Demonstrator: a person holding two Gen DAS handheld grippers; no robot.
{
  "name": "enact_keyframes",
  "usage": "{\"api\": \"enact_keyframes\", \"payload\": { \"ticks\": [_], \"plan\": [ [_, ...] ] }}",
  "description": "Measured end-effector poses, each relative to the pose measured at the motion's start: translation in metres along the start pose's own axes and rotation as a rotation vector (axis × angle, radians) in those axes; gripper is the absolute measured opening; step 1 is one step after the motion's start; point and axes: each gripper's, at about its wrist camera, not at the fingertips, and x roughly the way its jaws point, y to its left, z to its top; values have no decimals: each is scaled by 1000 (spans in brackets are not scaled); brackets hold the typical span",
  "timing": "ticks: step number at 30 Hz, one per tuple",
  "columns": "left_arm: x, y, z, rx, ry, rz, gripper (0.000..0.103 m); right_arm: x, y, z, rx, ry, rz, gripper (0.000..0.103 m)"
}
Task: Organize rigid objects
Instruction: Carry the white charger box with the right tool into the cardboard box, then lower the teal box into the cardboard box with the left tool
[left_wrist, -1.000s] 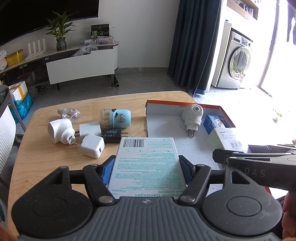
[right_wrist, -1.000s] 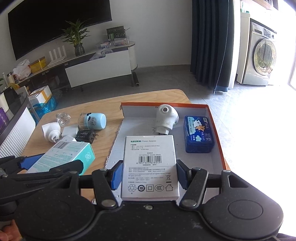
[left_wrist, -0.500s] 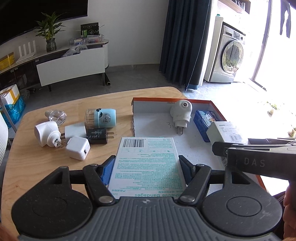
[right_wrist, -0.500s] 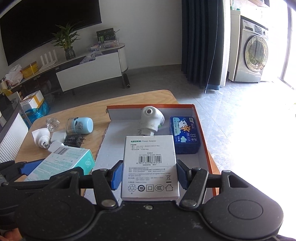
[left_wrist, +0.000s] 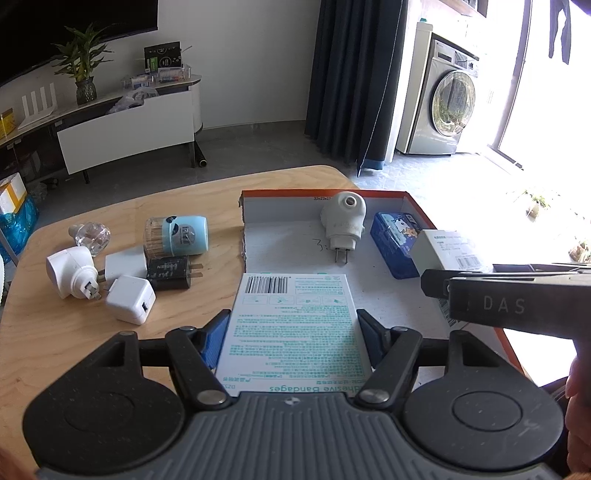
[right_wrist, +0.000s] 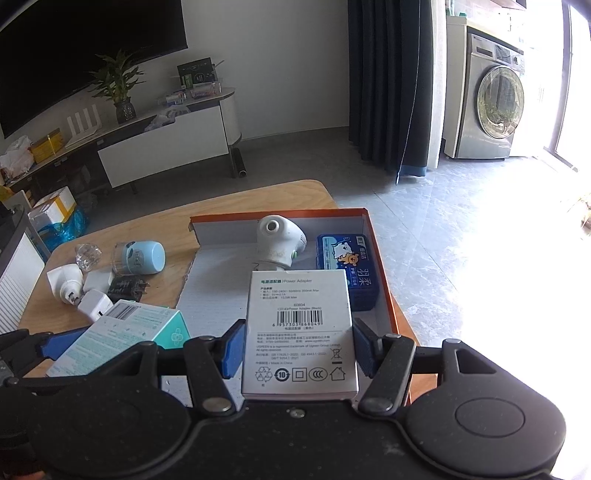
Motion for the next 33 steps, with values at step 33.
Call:
{"api": "enact_keyframes", "payload": {
  "ticks": [33],
  "plan": [
    [38,-31,20,17,41,-59,72,29,-26,29,10,-4,-22,72]
  ]
}}
